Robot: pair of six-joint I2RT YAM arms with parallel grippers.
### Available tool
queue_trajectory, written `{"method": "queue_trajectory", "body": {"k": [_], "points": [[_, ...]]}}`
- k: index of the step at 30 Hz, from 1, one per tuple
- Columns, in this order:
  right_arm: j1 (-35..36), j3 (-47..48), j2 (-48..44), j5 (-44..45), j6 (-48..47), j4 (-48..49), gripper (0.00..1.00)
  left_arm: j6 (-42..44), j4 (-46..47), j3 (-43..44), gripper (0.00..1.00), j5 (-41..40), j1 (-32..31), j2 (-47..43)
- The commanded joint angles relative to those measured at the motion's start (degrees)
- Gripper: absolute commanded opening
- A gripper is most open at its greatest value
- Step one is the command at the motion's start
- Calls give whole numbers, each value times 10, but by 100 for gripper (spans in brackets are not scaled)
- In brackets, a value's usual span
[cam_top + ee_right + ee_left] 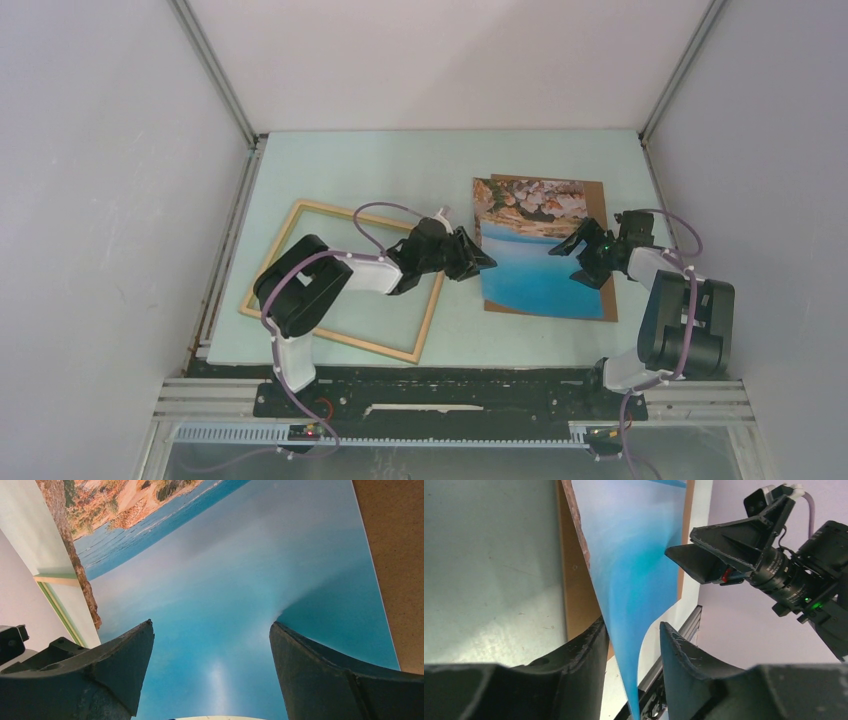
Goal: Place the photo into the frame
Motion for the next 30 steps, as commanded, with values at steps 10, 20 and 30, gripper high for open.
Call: {"method": "queue_trajectory", "body": {"k": [10,20,30], "points": [[29,-15,-67,73,-27,-25,94,95,-166,104,5,-19,6,-21],[352,66,-265,345,-112,-123,98,128,-274,160,0,75,75,-53],[835,30,-186,743,-423,47,100,167,-373,197,0,142,135,-95]]}}
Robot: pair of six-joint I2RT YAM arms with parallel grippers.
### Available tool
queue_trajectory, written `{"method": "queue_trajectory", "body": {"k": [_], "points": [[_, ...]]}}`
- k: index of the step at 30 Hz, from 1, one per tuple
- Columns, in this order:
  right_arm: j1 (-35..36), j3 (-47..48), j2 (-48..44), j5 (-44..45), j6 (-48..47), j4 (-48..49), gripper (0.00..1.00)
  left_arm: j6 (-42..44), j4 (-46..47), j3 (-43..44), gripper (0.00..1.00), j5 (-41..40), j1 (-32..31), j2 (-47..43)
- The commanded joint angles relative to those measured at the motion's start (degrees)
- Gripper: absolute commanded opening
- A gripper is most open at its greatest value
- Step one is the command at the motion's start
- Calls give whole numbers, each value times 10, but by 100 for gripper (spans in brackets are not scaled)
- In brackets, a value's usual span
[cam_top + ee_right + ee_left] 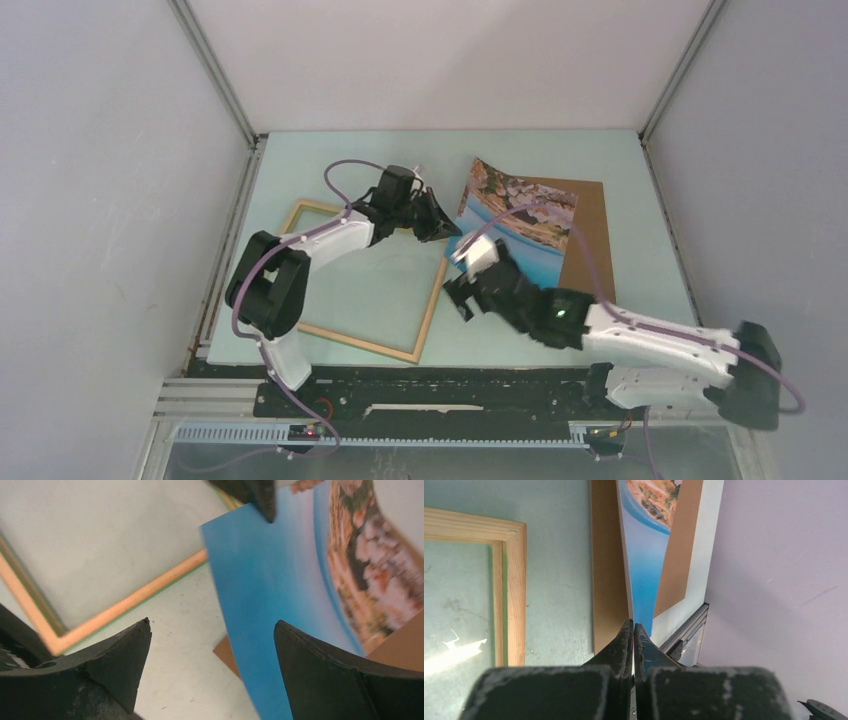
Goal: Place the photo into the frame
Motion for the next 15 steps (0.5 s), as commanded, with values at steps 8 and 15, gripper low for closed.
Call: {"method": "queue_trajectory", "body": {"k": [8,15], "points": [[141,11,244,421,-173,157,99,23,-43,21,0,46,10,-67],[146,39,282,426,-143,114,97,25,-41,13,0,45,12,-75]]}}
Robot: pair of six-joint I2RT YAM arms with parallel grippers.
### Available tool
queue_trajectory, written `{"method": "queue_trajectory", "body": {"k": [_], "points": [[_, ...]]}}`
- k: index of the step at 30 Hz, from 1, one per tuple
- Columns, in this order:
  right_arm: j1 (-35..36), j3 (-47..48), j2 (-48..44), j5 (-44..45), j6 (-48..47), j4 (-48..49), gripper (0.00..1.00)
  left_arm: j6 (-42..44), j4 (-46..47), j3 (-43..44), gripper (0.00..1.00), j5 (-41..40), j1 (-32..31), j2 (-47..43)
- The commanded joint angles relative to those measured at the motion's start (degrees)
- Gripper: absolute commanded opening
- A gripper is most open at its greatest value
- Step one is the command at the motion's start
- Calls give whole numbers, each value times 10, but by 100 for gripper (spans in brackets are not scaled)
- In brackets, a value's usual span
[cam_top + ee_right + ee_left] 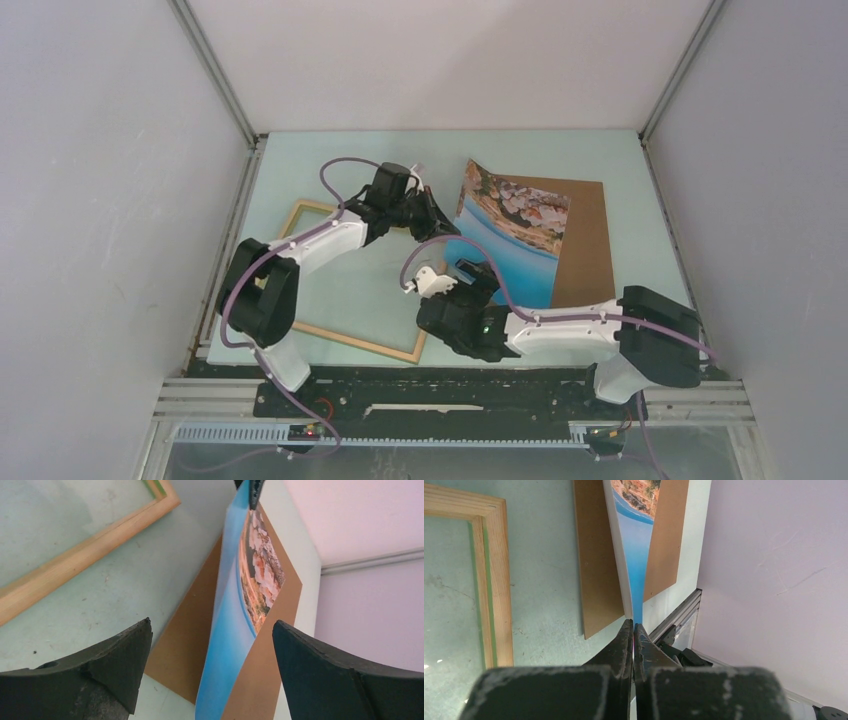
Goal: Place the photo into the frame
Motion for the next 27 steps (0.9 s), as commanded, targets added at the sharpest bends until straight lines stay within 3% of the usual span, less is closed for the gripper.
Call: {"method": "queue_trajectory", "body": {"k": [1,3,9,13,23,27], "points": [[12,35,-2,-2,20,-15,97,14,6,11,0,13,5,-31],[26,49,-21,-87,33,-57,96,10,10,17,0,20,9,-19],[29,139,-77,-181,141,-223,97,2,11,28,0,28,16,-3],[1,161,-121,-266,201,-275,96,-6,12,33,0,39,19,5],[-49,150,-72,-207,179,-263,91,-25,17,28,0,42,19,-2],[-45,150,-21,-93,190,-239,88,-29,18,25,0,42,19,-5]]}}
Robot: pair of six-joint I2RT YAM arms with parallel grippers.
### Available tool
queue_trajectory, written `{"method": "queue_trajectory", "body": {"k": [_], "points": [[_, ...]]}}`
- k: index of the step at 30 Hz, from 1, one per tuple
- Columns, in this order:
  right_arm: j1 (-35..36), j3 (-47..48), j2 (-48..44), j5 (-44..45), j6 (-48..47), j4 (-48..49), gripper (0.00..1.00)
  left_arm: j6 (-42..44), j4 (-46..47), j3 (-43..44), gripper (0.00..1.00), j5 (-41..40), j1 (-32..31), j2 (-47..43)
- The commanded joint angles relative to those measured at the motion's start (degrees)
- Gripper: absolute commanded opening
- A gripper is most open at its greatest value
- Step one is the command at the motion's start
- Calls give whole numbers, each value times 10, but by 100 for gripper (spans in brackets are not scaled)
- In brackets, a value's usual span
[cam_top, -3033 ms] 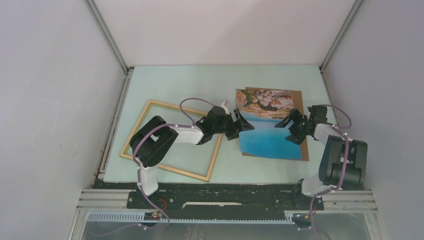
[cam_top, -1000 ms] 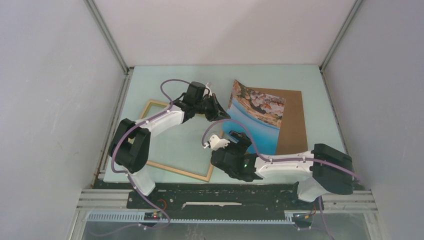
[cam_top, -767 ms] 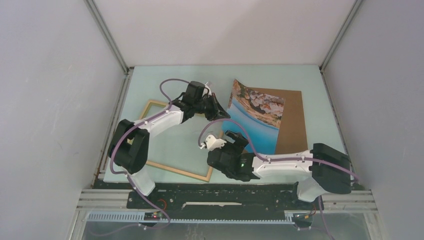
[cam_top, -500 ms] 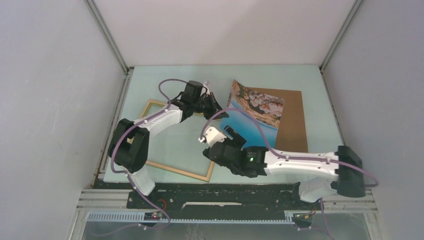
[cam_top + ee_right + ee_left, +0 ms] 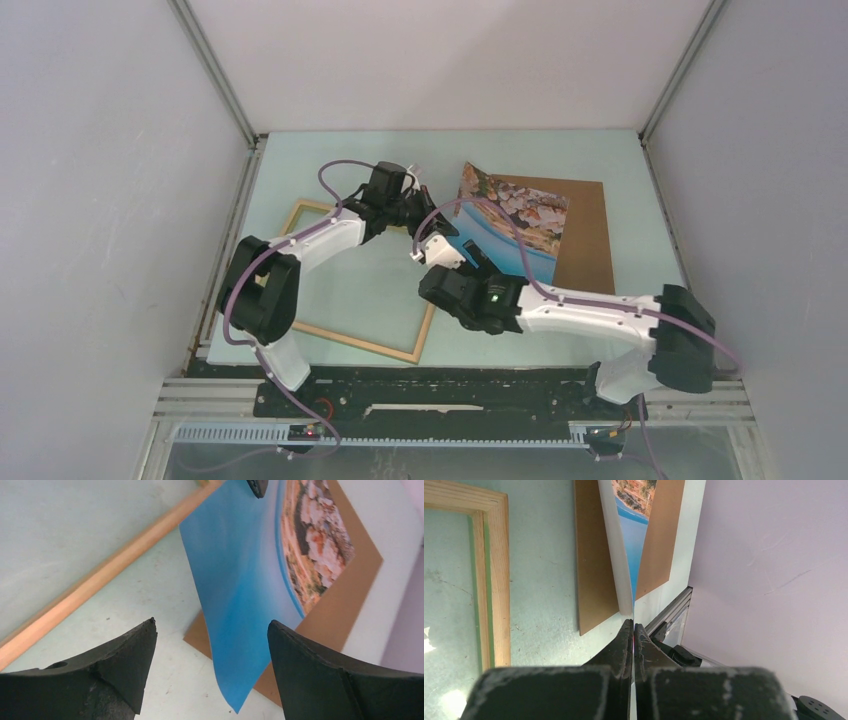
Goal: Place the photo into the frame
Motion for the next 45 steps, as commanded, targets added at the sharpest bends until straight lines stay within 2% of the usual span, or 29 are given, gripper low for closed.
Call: {"method": "queue_trajectory", "body": {"k": [1,5,9,16,19,21,22,27,30,32,35,37,41,45], "points": [[5,0,44,134,12,27,88,-11,17,24,0,13,2,-12],[16,0,70,201,25,23,78,-12,17,22,0,16,3,-12],[11,-10,85,177,14,42,63,-12,17,24,0,16,4,-13],[6,-20,109,210,15,66,37,-8,7,23,0,11,5,-23],[5,-21,100,216,9,69,20,-1,-3,20,0,3,5,-33],[4,-21,90,222,8,65,2,4,-8,17,1,-4,5,-43],[3,-23,82,224,4,64,0,9,-12,15,3,-10,5,-50],[-12,-35,35,205,-6,64,0,60,-54,17,31,-54,5,-91],[-27,-46,-12,165,-11,65,0,116,-107,25,55,-109,5,-128],[-40,-51,-46,128,-11,63,0,155,-143,27,73,-153,10,-163],[-66,-53,-99,54,-5,54,0,184,-170,10,91,-204,46,-259],[-79,-54,-131,10,2,54,0,191,-173,10,94,-226,73,-331],[-104,-51,-181,-88,4,79,0,255,-239,83,98,-327,84,-439],[-111,9,-181,-179,33,86,0,290,-261,111,98,-401,84,-526]]}}
